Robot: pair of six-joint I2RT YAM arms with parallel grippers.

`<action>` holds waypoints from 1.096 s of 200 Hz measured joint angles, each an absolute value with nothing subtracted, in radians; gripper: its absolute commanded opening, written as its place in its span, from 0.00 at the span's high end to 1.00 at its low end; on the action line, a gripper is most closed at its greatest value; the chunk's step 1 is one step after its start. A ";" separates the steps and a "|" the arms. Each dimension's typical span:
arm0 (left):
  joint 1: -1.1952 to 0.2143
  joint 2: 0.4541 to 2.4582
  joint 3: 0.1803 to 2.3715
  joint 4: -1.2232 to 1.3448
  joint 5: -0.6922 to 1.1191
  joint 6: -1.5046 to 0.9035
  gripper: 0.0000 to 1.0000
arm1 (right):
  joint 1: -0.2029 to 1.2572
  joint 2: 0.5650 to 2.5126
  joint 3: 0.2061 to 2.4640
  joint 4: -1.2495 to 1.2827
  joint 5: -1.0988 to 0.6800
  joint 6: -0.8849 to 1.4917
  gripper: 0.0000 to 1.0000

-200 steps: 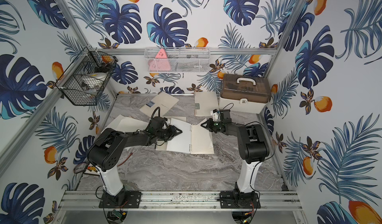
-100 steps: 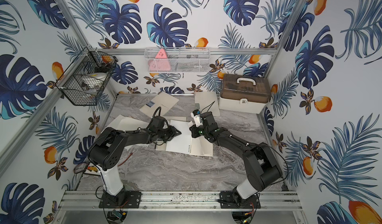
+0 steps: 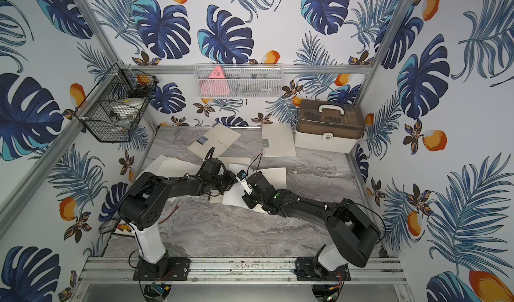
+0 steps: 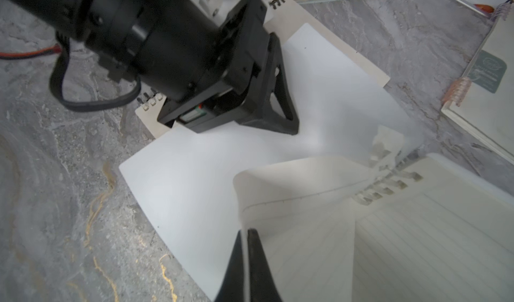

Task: Tear off pages from different notebooks
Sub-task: Tear off the paper from the notebook.

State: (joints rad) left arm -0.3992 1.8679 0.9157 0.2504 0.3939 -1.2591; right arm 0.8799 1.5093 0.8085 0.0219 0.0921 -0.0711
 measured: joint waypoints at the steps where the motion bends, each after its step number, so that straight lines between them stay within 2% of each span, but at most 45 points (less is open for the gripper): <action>1: -0.399 1.868 0.915 0.251 0.393 -1.259 1.00 | 0.881 1.509 0.807 0.022 0.093 -0.071 1.00; 52: -0.398 1.872 0.900 0.294 0.389 -1.287 1.00 | 0.974 1.448 0.690 0.056 0.134 -0.026 1.00; 133: -0.398 1.880 0.877 0.361 0.389 -1.317 1.00 | 1.033 1.429 0.612 0.119 0.153 0.048 1.00; 159: -0.398 1.887 0.863 0.405 0.404 -1.318 1.00 | 1.025 1.427 0.607 0.117 0.224 0.090 1.00; 178: -0.398 1.891 0.857 0.433 0.426 -1.308 0.79 | 0.953 1.438 0.632 0.094 0.240 0.124 1.00; 198: -0.395 1.881 0.855 0.420 0.450 -1.260 0.62 | 0.841 1.461 0.652 0.088 0.215 0.156 1.00; 219: -0.382 1.826 0.831 0.380 0.471 -1.198 0.41 | 0.751 1.483 0.662 0.088 0.129 0.168 1.00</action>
